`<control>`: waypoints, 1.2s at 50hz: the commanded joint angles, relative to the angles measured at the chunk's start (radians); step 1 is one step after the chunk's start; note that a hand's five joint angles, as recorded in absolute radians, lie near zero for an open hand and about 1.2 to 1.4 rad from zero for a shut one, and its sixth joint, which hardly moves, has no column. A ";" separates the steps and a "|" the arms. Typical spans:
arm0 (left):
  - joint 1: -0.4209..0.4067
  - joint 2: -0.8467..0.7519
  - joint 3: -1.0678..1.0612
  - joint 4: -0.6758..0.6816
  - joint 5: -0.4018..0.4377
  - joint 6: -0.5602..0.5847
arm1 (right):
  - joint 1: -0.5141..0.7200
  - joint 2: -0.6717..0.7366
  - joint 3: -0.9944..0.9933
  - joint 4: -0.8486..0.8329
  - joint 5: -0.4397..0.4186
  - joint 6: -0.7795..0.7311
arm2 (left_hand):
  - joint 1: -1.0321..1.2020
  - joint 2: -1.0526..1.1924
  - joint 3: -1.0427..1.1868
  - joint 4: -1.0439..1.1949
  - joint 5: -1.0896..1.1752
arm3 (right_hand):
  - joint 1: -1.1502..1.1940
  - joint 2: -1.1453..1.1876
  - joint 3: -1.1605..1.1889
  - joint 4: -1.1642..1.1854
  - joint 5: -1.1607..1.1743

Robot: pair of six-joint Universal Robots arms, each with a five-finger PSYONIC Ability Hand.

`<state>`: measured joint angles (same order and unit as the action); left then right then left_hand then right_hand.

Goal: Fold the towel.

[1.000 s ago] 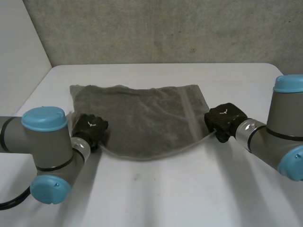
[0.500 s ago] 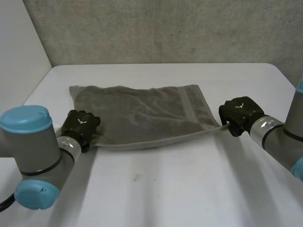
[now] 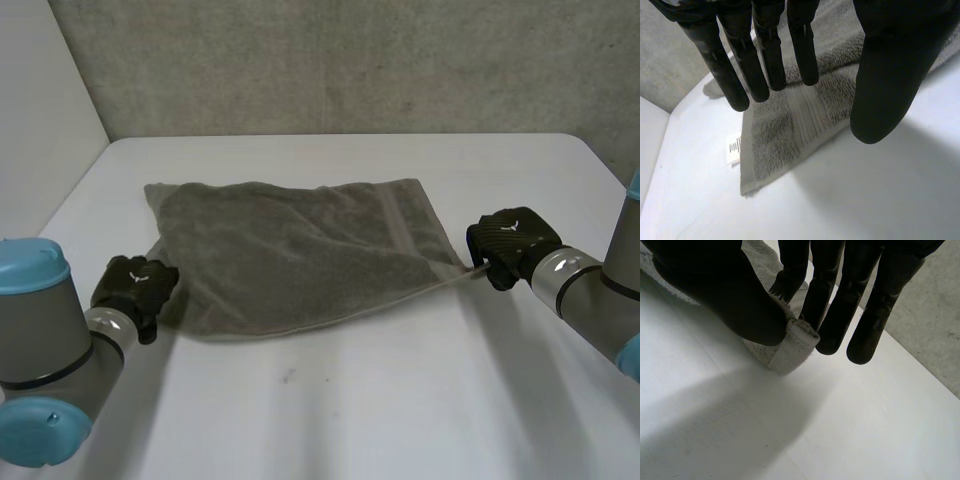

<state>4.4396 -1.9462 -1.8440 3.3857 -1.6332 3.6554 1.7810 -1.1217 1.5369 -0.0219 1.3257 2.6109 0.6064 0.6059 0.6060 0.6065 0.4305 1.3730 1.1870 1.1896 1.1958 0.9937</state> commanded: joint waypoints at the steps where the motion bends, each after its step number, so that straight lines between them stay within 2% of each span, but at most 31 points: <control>1: 0.044 0.003 -0.020 0.003 0.056 0.000 | -0.005 0.002 0.000 -0.003 0.000 0.000 | 0.080 0.080 0.080 0.080 0.081 | 0.023 0.209 0.207 0.200 0.228; 2: 0.044 0.003 -0.020 0.003 0.056 0.000 | -0.005 0.003 0.000 -0.003 0.000 0.000 | 0.080 0.080 0.080 0.080 0.081 | 0.023 0.209 0.207 0.200 0.228; 4: 0.089 -0.005 -0.020 0.007 0.122 0.000 | -0.005 0.003 0.000 -0.006 0.000 0.000 | 0.071 0.071 0.071 0.071 0.072 | 0.023 0.209 0.207 0.200 0.228; 5: 0.089 -0.005 -0.020 0.007 0.122 0.000 | -0.005 0.003 0.000 -0.006 0.000 0.000 | 0.071 0.072 0.071 0.071 0.072 | 0.023 0.209 0.207 0.200 0.228; 7: 0.116 -0.014 -0.017 0.012 0.174 0.002 | -0.005 0.003 0.002 -0.007 0.000 -0.002 | 0.077 0.077 0.077 0.077 0.078 | 0.023 0.209 0.207 0.200 0.228; 9: 0.122 -0.019 -0.011 0.018 0.188 0.002 | -0.005 0.005 0.002 -0.007 0.000 -0.002 | 0.080 0.080 0.080 0.080 0.081 | 0.023 0.209 0.207 0.200 0.228; 17: 0.132 -0.066 0.014 0.064 0.200 0.002 | -0.005 0.006 0.005 -0.010 0.000 -0.002 | 0.091 0.092 0.092 0.091 0.093 | 0.023 0.209 0.207 0.200 0.228; 37: 0.130 -0.151 0.081 0.067 0.202 0.002 | -0.008 0.031 0.000 -0.018 0.000 -0.009 | 0.174 0.174 0.174 0.174 0.175 | 0.023 0.209 0.207 0.200 0.228; 39: 0.130 -0.151 0.088 0.069 0.202 0.002 | -0.008 0.034 -0.001 -0.018 0.000 -0.011 | 0.311 0.312 0.311 0.311 0.312 | 0.023 0.209 0.207 0.200 0.228; 40: 0.130 -0.151 0.088 0.069 0.202 0.002 | -0.008 0.036 -0.003 -0.018 0.000 -0.011 | 0.312 0.312 0.312 0.312 0.313 | 0.023 0.209 0.207 0.200 0.228; 42: 0.130 -0.152 0.098 0.070 0.202 0.002 | -0.008 0.037 -0.004 -0.018 0.000 -0.011 | 0.490 0.490 0.490 0.490 0.491 | 0.023 0.209 0.207 0.200 0.228; 45: 0.130 -0.151 0.103 0.070 0.202 0.000 | -0.008 0.040 -0.006 -0.018 0.000 -0.012 | 0.555 0.556 0.556 0.555 0.557 | 0.023 0.209 0.207 0.200 0.228; 49: 0.129 -0.155 0.114 0.070 0.202 0.000 | -0.008 0.042 -0.006 -0.018 0.000 -0.014 | 0.789 0.789 0.789 0.789 0.790 | 0.023 0.209 0.207 0.200 0.228; 54: 0.129 -0.149 0.112 0.067 0.194 0.003 | -0.008 0.039 -0.008 -0.016 0.000 -0.014 | 0.790 0.790 0.790 0.790 0.791 | 0.023 0.209 0.207 0.200 0.228; 60: 0.129 -0.051 0.077 0.041 0.187 0.002 | -0.006 0.022 -0.018 -0.004 0.000 -0.017 | 0.790 0.790 0.790 0.790 0.791 | 0.023 0.209 0.207 0.200 0.228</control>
<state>4.5684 -2.0869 -1.7343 3.4505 -1.4387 3.6580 1.7732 -1.0835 1.5294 -0.0385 1.3249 2.5970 1.1420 1.1985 1.1955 1.1991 0.9983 1.3730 1.1870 1.1897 1.1958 0.9938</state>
